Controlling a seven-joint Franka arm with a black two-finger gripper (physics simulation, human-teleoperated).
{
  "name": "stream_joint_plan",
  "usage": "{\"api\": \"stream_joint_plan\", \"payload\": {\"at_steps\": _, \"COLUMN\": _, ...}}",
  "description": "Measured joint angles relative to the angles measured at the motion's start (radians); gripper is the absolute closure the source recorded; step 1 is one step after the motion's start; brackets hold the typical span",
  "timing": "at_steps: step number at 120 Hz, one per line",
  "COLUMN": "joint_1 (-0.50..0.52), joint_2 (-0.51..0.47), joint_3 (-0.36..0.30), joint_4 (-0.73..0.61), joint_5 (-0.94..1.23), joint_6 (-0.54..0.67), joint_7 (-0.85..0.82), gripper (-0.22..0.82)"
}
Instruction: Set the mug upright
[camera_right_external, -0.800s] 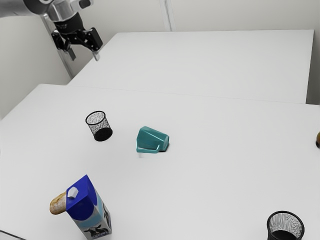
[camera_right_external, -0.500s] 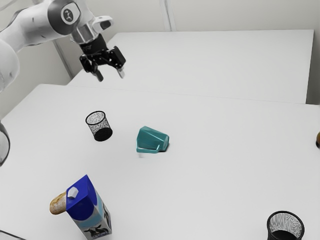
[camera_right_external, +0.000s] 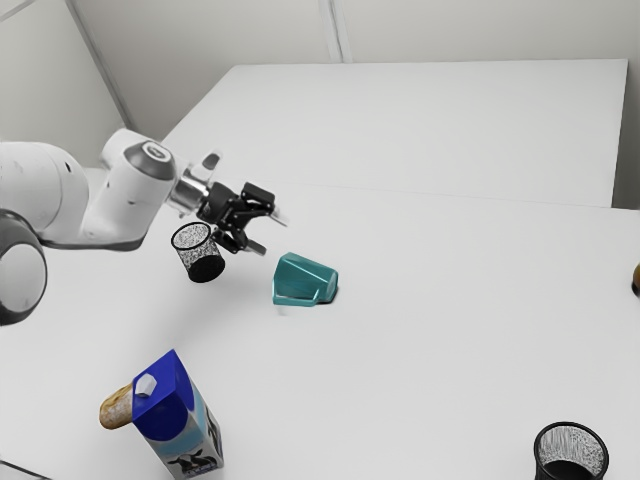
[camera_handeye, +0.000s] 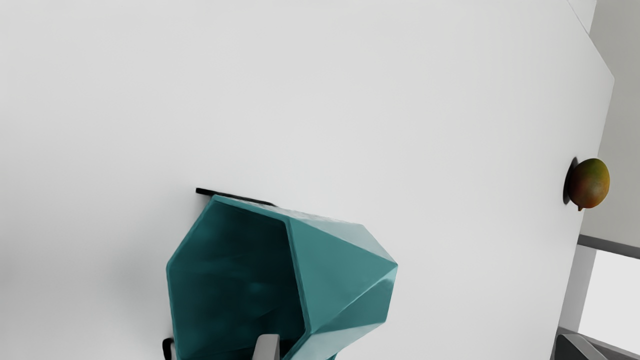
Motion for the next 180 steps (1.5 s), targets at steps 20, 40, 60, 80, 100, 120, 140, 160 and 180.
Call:
{"api": "stream_joint_plan", "payload": {"at_steps": 20, "joint_1": 0.003, "joint_2": 0.065, "joint_3": 0.007, "joint_4": 0.023, "joint_5": -0.033, "joint_6": 0.019, "joint_7": 0.104, "gripper": 0.0}}
{"api": "stream_joint_plan", "payload": {"at_steps": 40, "joint_1": 0.002, "joint_2": 0.105, "joint_3": 0.005, "joint_4": 0.018, "joint_5": -0.068, "joint_6": 0.028, "joint_7": 0.182, "gripper": 0.0}}
{"api": "stream_joint_plan", "payload": {"at_steps": 60, "joint_1": 0.001, "joint_2": 0.114, "joint_3": -0.016, "joint_4": 0.01, "joint_5": -0.102, "joint_6": 0.024, "joint_7": 0.242, "gripper": 0.0}}
{"api": "stream_joint_plan", "payload": {"at_steps": 80, "joint_1": 0.001, "joint_2": 0.114, "joint_3": -0.038, "joint_4": -0.004, "joint_5": -0.138, "joint_6": 0.015, "joint_7": 0.288, "gripper": 0.0}}
{"api": "stream_joint_plan", "payload": {"at_steps": 100, "joint_1": 0.003, "joint_2": 0.113, "joint_3": -0.048, "joint_4": -0.005, "joint_5": -0.171, "joint_6": 0.008, "joint_7": 0.323, "gripper": 0.14}}
{"api": "stream_joint_plan", "payload": {"at_steps": 120, "joint_1": 0.004, "joint_2": 0.107, "joint_3": -0.049, "joint_4": -0.005, "joint_5": -0.193, "joint_6": -0.003, "joint_7": 0.349, "gripper": 0.53}}
{"api": "stream_joint_plan", "payload": {"at_steps": 140, "joint_1": 0.004, "joint_2": 0.091, "joint_3": -0.049, "joint_4": -0.005, "joint_5": -0.201, "joint_6": -0.017, "joint_7": 0.369, "gripper": 0.69}}
{"api": "stream_joint_plan", "payload": {"at_steps": 160, "joint_1": 0.004, "joint_2": 0.083, "joint_3": -0.052, "joint_4": -0.005, "joint_5": -0.209, "joint_6": -0.026, "joint_7": 0.383, "gripper": 0.75}}
{"api": "stream_joint_plan", "payload": {"at_steps": 180, "joint_1": 0.005, "joint_2": 0.026, "joint_3": -0.088, "joint_4": 0.01, "joint_5": -0.184, "joint_6": -0.023, "joint_7": 0.385, "gripper": 0.77}}
